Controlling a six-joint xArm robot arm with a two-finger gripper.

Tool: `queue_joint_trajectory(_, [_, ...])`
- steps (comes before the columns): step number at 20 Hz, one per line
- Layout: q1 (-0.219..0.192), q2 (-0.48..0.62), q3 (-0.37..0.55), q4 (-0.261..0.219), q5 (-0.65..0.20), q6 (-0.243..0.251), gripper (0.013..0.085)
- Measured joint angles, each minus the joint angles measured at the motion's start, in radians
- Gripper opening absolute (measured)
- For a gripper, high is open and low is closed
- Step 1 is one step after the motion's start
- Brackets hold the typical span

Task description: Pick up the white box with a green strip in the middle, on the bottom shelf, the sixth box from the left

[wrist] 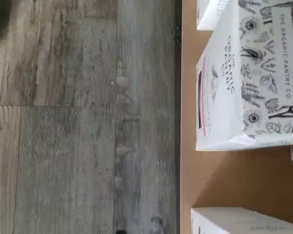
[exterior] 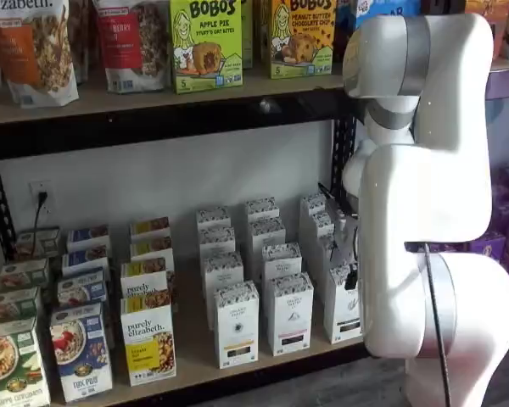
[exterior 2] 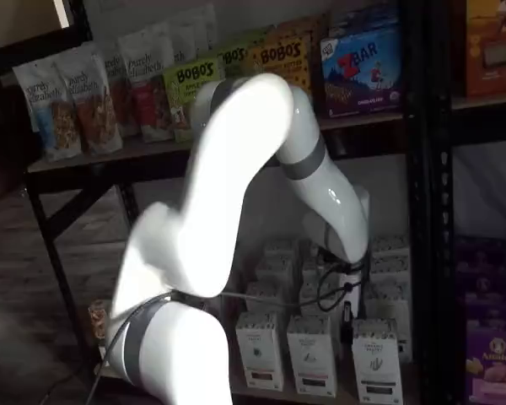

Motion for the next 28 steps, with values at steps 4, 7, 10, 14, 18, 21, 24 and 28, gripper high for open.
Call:
queue_joint_trajectory(4, [0.0,0.023,-0.062,-0.058,0.1,0.056,0.085])
queue_joint_trajectory(7, [0.003,0.036,-0.08,-0.052,0.101,0.055,0.085])
queue_joint_trajectory(10, [0.004,0.054,-0.101,-0.047,0.098,0.052,0.085])
queue_joint_trajectory(14, [0.003,0.089,-0.14,-0.06,0.091,0.063,0.085])
queue_joint_trajectory(18, [0.002,0.131,-0.188,-0.057,0.092,0.06,0.085])
queue_joint_trajectory(21, [0.001,0.167,-0.236,-0.063,0.107,0.065,0.085])
queue_joint_trajectory(24, [-0.001,0.205,-0.286,-0.054,0.126,0.058,0.085])
queue_joint_trajectory(28, [-0.003,0.247,-0.337,-0.091,0.13,0.088,0.085])
